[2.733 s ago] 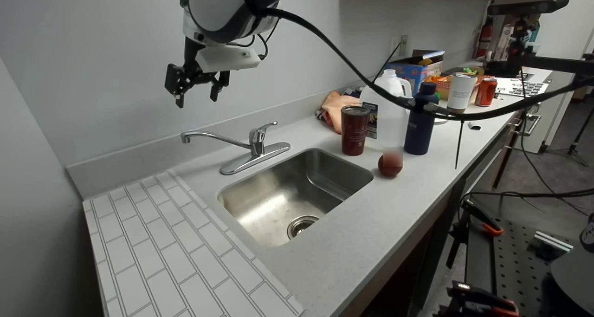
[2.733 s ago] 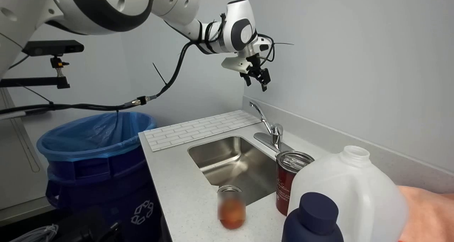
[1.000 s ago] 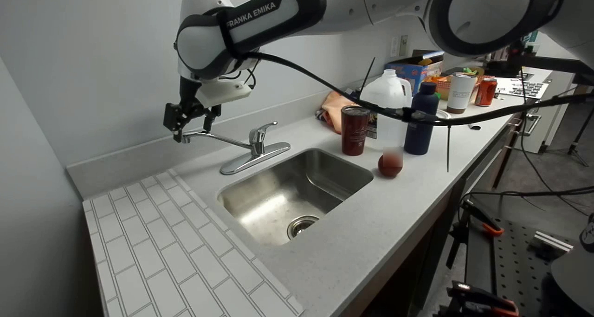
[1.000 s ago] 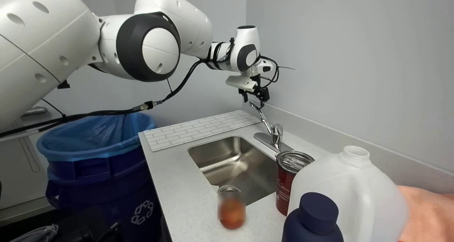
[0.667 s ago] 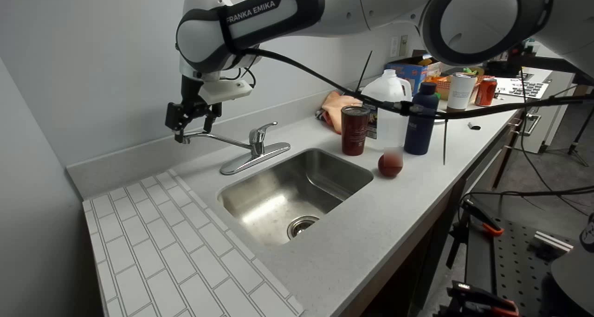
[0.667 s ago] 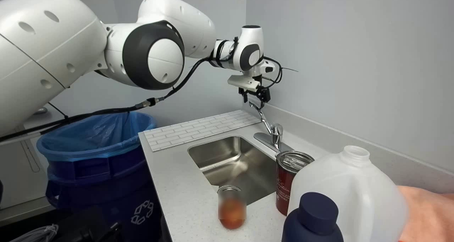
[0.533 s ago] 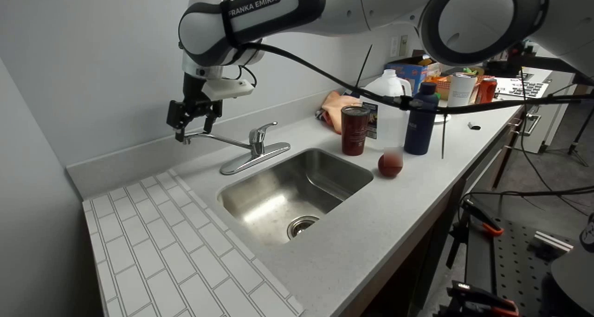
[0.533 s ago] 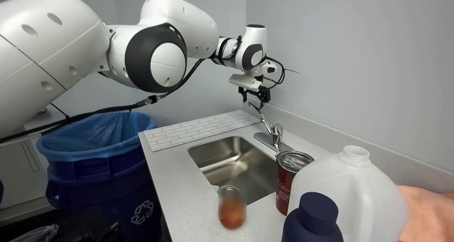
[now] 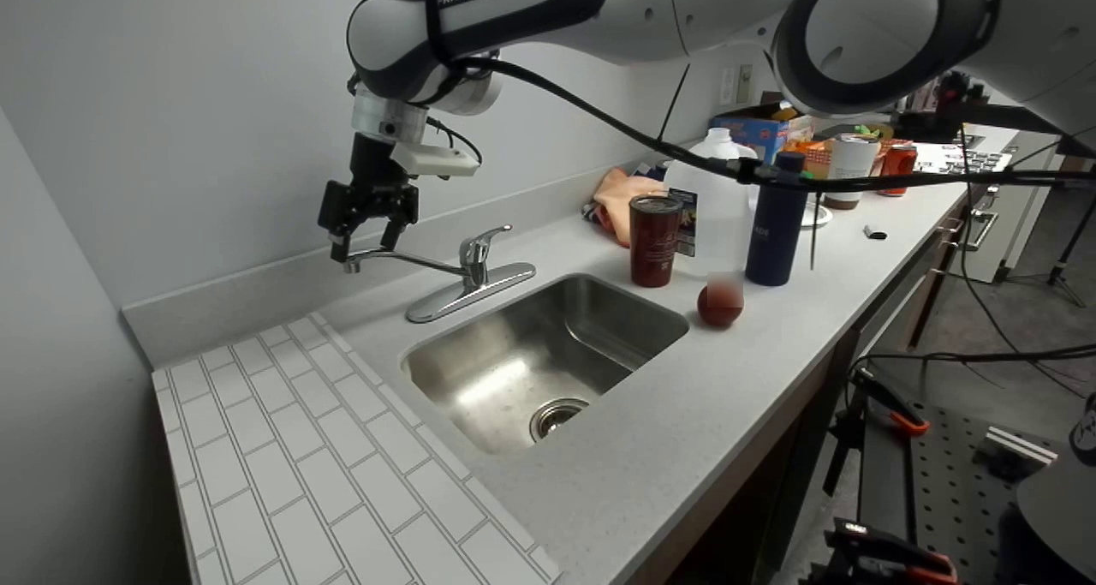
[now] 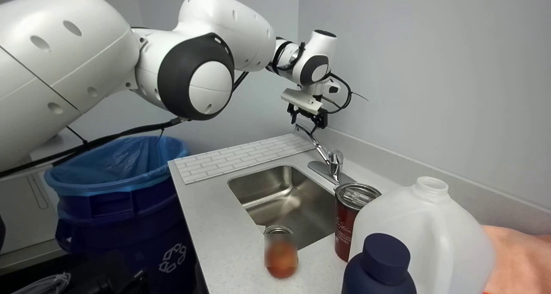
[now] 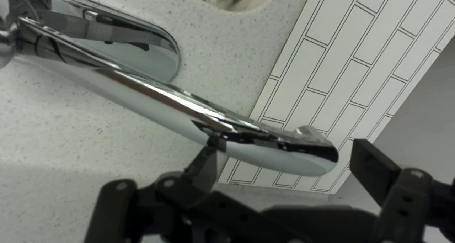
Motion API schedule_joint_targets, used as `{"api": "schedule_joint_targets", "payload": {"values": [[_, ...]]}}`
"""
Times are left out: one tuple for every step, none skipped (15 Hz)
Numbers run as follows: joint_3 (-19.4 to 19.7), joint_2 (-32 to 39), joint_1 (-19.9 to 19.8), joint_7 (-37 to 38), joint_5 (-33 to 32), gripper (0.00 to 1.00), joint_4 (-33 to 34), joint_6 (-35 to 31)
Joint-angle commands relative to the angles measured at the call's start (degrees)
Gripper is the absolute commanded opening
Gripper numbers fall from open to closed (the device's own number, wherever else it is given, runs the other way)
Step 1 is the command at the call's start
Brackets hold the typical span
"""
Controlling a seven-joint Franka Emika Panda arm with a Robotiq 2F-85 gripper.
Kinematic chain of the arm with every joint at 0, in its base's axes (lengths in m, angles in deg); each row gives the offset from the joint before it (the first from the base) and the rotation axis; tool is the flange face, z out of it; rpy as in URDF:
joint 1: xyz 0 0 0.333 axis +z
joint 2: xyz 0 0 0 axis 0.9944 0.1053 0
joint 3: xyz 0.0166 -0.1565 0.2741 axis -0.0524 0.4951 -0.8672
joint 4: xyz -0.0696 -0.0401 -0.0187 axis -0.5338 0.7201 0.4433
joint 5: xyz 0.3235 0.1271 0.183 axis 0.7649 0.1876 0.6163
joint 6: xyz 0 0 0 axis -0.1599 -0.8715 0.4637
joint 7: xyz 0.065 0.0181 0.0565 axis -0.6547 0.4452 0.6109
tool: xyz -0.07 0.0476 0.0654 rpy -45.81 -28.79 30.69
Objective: Push the faucet of the sink slightly to the right.
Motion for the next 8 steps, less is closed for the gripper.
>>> {"api": "schedule_joint_targets", "payload": {"values": [[-1.1, 0.9, 0.0, -0.5, 0.8, 1.0, -0.7, 3.2], [-0.4, 0.8, 0.5, 0.1, 0.0, 1.0, -0.7, 2.1], [0.1, 0.6, 1.1, 0.3, -0.8, 1.0, -0.7, 0.9], [0.7, 0.2, 1.9, 0.3, -2.0, 1.0, -0.6, -0.2], [1.3, 0.0, 2.7, 0.2, -3.2, 1.0, -0.6, -1.1], [1.8, -0.2, 3.5, 0.1, -4.8, 1.0, -0.4, -2.0], [2.1, -0.1, 4.2, 0.2, -6.1, 1.0, -0.1, -2.6], [2.1, -0.1, 4.8, 0.3, -7.1, 1.0, 0.1, -3.4]]}}
